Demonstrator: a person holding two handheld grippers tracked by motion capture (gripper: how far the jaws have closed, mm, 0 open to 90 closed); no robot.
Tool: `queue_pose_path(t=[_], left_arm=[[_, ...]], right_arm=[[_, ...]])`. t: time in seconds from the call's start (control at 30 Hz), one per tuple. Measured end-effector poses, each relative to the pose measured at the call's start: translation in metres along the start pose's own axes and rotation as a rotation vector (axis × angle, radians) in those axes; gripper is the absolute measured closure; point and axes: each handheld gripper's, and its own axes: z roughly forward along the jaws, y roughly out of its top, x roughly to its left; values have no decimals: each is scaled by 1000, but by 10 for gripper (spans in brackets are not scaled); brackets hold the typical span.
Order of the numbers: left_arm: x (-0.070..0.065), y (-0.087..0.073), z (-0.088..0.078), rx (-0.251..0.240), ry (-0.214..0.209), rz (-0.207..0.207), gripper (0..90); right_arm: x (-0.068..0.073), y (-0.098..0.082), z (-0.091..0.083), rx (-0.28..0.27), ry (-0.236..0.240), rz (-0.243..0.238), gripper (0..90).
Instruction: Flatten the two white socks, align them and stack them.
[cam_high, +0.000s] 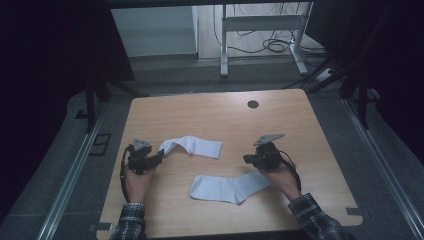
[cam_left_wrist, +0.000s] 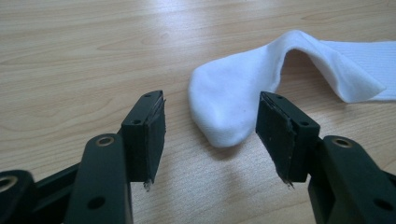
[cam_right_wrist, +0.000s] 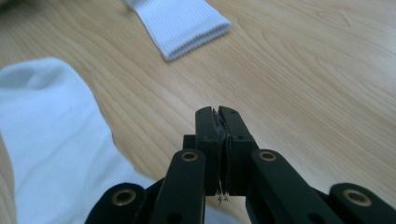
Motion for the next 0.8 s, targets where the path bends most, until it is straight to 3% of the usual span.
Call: queue_pose_path(t=[0.27, 0.8], left_arm=[[1, -2, -2, 1, -14, -16, 427], [1, -3, -1, 8, -27, -14, 427]], right_arm=[[13, 17, 29, -20, 16, -18, 890], [27, 48, 81, -23, 63, 8, 879]])
